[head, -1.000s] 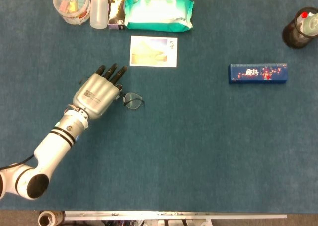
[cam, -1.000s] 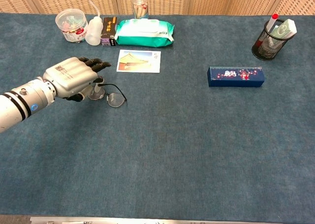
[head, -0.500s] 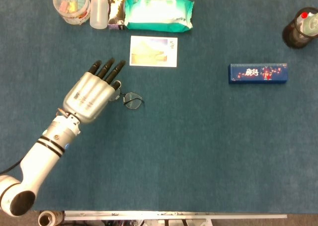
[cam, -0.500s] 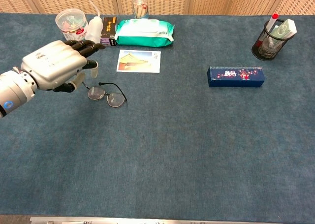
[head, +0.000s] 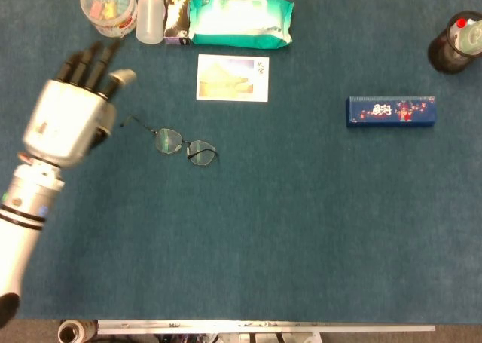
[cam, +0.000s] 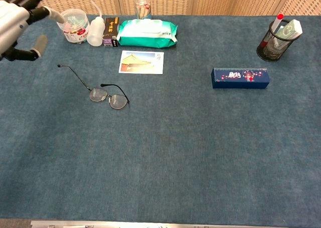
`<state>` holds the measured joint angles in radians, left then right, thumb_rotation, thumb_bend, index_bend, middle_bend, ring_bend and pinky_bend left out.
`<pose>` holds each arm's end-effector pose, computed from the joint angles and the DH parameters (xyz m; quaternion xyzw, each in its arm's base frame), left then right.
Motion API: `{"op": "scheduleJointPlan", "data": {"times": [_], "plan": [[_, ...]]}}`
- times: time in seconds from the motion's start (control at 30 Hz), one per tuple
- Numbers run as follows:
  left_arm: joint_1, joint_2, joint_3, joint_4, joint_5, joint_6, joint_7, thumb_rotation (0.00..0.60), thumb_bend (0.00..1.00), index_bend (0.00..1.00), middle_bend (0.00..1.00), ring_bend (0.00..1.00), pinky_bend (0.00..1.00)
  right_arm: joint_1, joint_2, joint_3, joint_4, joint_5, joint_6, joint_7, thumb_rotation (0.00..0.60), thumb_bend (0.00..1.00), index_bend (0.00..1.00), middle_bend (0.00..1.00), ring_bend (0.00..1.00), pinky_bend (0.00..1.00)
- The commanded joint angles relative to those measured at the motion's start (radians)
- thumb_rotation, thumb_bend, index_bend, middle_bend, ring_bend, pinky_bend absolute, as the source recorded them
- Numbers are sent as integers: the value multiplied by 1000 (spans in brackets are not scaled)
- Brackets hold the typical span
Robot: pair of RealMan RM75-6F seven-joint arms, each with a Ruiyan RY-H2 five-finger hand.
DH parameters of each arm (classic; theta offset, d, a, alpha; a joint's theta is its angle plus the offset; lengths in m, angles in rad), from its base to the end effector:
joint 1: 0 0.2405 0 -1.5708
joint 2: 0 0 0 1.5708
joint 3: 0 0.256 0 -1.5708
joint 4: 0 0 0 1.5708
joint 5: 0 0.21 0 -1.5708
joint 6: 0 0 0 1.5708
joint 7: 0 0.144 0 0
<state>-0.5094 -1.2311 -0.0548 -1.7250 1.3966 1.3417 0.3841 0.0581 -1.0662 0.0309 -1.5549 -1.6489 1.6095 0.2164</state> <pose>-0.1946 0.2819 0.0992 -0.7105 -0.2574 -0.4034 0.5159 -0.3046 -0.1677 0.1853 0.5952 -0.3673 0.4675 0.5406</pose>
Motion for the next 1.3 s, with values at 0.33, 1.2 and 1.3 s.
{"op": "scheduleJointPlan", "data": {"times": [0.33, 1.2, 1.3], "plan": [[38, -15, -83, 212, -97, -40, -288, 600, 270, 192, 0, 0, 145, -18, 4, 17, 6, 5, 49, 39, 600, 244, 275, 341, 235, 217], [36, -276, -64, 563, 36, -39, -538, 600, 202, 206, 0, 0, 145, -18, -11, 9, 25, -34, 70, 55, 600, 243, 275, 352, 235, 217], [28, -286, -71, 554, 37, -45, -530, 600, 203, 207, 0, 0, 145, -17, -12, 9, 24, -33, 67, 52, 600, 242, 275, 352, 235, 217]]}}
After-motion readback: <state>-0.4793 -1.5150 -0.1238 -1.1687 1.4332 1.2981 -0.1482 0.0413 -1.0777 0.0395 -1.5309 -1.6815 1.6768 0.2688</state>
